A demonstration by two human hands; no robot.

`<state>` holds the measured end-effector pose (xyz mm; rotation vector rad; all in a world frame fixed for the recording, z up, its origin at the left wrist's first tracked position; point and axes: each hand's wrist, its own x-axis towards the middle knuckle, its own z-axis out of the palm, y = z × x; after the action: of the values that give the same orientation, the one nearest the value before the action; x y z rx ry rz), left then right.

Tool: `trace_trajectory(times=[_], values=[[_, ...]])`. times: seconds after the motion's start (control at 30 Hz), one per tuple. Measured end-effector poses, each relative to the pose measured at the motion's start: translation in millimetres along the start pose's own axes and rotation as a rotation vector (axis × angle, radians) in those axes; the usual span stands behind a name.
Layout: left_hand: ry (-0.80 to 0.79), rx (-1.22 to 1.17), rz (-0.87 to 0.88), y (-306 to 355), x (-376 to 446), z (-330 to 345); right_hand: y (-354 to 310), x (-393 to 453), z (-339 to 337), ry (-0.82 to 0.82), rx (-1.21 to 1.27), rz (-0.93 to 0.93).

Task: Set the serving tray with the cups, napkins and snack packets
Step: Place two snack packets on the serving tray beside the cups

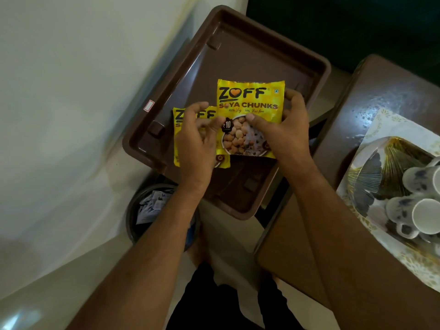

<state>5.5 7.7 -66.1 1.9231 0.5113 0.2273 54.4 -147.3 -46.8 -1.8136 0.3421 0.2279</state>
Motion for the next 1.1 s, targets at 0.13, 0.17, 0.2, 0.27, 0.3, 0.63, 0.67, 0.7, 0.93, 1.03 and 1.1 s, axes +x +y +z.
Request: trace_trajectory(times=[0.13, 0.17, 0.2, 0.27, 0.3, 0.63, 0.67, 0.7, 0.93, 1.03, 1.1], values=[[0.223, 0.189, 0.053, -0.8, 4.8, -16.5, 1.1, 1.2, -2.4, 0.049, -0.031, -0.004], [0.226, 0.241, 0.038, -1.9, 6.7, -20.1, 1.0, 1.7, -2.7, 0.055, -0.042, -0.002], [0.2, 0.301, 0.01, -4.2, 8.2, -23.1, 0.7, 1.8, -2.7, 0.058, -0.055, -0.002], [0.108, 0.432, -0.058, -10.1, 8.9, -26.5, 0.2, 1.7, -2.6, 0.063, -0.083, -0.001], [0.063, 0.485, -0.082, -12.0, 7.9, -27.3, -0.2, 1.1, -2.3, 0.066, -0.098, 0.001], [-0.02, 0.553, -0.235, -8.3, 12.7, -29.0, -5.9, -1.3, -3.3, 0.064, -0.051, 0.074], [-0.025, 0.512, -0.271, -9.0, 15.7, -29.3, -6.4, -2.6, -3.9, 0.056, -0.024, 0.084], [-0.028, 0.458, -0.321, -9.4, 19.1, -29.7, -6.9, -4.4, -4.2, 0.048, -0.002, 0.094], [-0.122, 0.148, -0.523, -14.8, 34.2, -38.3, -7.9, -9.8, -5.1, 0.043, 0.046, 0.166], [-0.158, 0.049, -0.523, -16.0, 37.7, -44.6, -7.4, -11.9, -7.2, 0.044, 0.049, 0.187], [-0.195, -0.034, -0.537, -14.7, 38.5, -47.9, -7.3, -13.9, -8.3, 0.043, 0.064, 0.201]])
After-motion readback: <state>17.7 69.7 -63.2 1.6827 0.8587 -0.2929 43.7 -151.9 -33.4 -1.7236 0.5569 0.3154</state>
